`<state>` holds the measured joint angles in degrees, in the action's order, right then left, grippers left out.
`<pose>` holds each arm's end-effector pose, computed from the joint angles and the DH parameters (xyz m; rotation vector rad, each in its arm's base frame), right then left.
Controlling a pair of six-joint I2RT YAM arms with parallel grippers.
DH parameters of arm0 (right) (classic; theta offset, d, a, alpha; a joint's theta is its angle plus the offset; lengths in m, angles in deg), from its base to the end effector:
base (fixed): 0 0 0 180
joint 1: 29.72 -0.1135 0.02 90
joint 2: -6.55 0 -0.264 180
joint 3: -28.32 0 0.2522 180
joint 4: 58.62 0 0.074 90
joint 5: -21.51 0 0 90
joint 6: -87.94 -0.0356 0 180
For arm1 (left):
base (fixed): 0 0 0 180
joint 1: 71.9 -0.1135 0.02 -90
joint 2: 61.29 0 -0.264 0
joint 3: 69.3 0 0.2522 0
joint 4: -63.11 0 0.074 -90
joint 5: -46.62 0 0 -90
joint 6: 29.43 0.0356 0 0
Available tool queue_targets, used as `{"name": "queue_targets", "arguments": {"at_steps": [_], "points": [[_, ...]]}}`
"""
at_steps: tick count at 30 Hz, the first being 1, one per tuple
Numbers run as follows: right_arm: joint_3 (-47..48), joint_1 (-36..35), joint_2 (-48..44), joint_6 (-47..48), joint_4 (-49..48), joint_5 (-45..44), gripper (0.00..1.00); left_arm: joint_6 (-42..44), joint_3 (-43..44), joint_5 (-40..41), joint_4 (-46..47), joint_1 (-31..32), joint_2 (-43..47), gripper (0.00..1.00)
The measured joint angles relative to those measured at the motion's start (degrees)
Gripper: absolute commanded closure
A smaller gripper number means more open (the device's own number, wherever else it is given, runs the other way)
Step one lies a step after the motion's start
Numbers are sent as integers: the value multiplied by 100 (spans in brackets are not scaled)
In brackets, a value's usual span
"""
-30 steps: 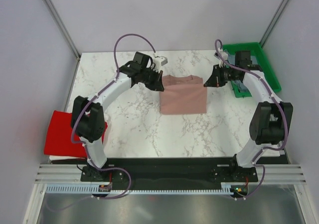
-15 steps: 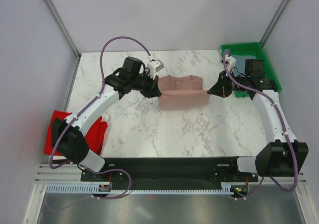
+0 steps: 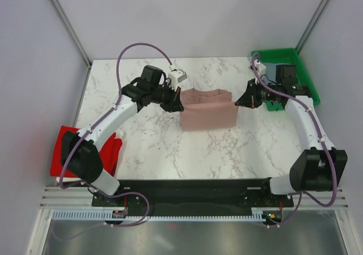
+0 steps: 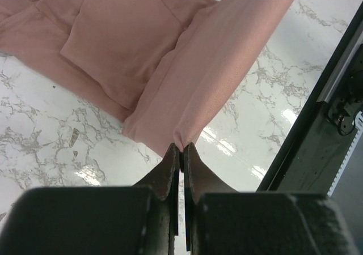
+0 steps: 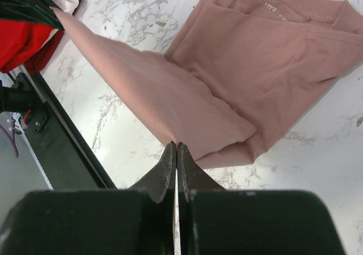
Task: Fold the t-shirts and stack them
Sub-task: Fold the tshirt
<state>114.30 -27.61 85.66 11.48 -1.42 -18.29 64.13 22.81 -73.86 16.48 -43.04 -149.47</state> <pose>0.2831 0.0169 0.3284 -0.5882 2.1494 0.9118 0.2892 -0.1800 0.3237 0.9124 2.1480 -0.8383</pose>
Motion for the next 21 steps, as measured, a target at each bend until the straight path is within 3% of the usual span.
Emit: {"name": "queue_targets", "arguments": {"at_steps": [7, 12, 15, 16, 17, 18, 21], "points": [[811, -4, 1272, -205, -308, -87, 100, 0, 501, 39, 31, -236, -1001, 98], [1989, -7, 2618, -389, -636, -190, 100, 0, 1873, 59, 35, -514, -2343, 98], [3185, -24, 3762, -592, -841, -254, 96, -2, 2931, 103, 28, -680, -3239, 97], [3554, -48, 4131, -651, -975, -282, 87, -4, 3257, 136, 59, -728, -3521, 94], [3912, -66, 4518, -726, -1071, -348, 79, -7, 3528, 168, 70, -774, -3770, 83], [4190, -87, 4802, -763, -1128, -413, 72, -4, 3783, 203, 57, -809, -4013, 80], [4981, -210, 5700, -846, -1377, -739, 67, -52, 4197, 369, 52, -879, -4507, 70]]}}
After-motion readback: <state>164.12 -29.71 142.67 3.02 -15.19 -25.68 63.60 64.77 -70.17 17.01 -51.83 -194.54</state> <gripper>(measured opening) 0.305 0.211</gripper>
